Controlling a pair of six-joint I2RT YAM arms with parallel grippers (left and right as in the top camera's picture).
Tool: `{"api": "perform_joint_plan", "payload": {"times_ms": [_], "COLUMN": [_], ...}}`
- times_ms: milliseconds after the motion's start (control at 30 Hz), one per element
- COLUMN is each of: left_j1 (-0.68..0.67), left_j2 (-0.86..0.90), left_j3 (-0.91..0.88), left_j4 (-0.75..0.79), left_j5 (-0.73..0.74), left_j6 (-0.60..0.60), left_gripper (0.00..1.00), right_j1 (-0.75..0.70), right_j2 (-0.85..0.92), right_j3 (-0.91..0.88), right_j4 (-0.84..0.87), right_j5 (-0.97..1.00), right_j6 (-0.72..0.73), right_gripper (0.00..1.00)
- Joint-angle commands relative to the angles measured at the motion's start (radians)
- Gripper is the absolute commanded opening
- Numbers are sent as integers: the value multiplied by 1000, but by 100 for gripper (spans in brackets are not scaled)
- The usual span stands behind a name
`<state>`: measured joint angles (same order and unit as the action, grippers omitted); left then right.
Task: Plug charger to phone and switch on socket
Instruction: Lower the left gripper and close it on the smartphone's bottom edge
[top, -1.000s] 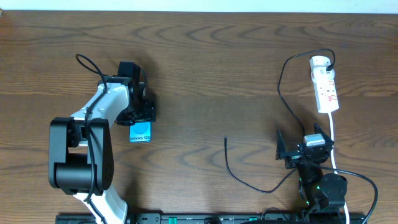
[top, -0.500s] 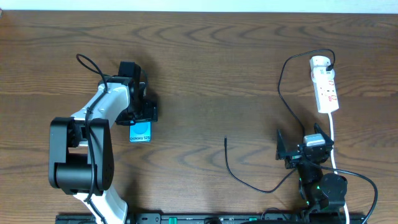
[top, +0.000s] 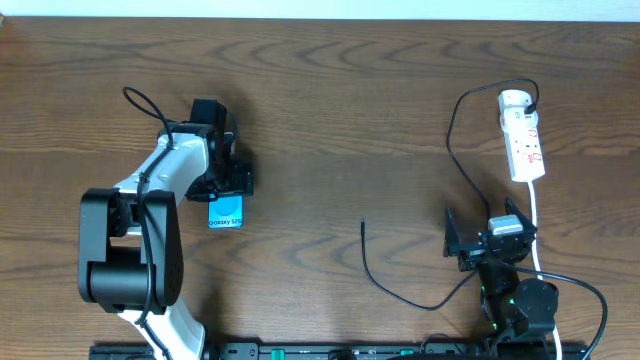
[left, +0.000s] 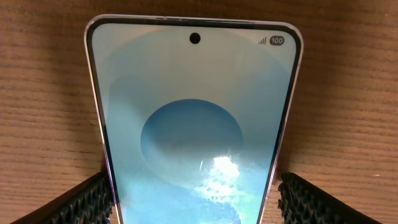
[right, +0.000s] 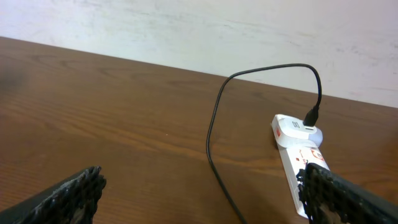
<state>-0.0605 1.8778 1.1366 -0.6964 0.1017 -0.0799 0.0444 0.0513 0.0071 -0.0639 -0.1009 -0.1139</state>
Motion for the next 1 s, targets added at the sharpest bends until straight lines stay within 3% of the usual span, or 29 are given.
{"api": "perform_joint_plan", "payload": {"times_ms": [0,967], "left_j1": [5,4], "left_j2": [11,11], "left_j3": [-15,-22], "left_j4": [0,3], "left_j5": [-10,-42], "left_j6": [-4,-4], "left_gripper": [84,84], "right_j1": [3,3], "right_j2": [-2,-2], "right_j3": [-2,-2], "right_j4": [-4,-4], "right_j5": [-3,-3], "right_j6": [4,4], "right_gripper": [99,99]}}
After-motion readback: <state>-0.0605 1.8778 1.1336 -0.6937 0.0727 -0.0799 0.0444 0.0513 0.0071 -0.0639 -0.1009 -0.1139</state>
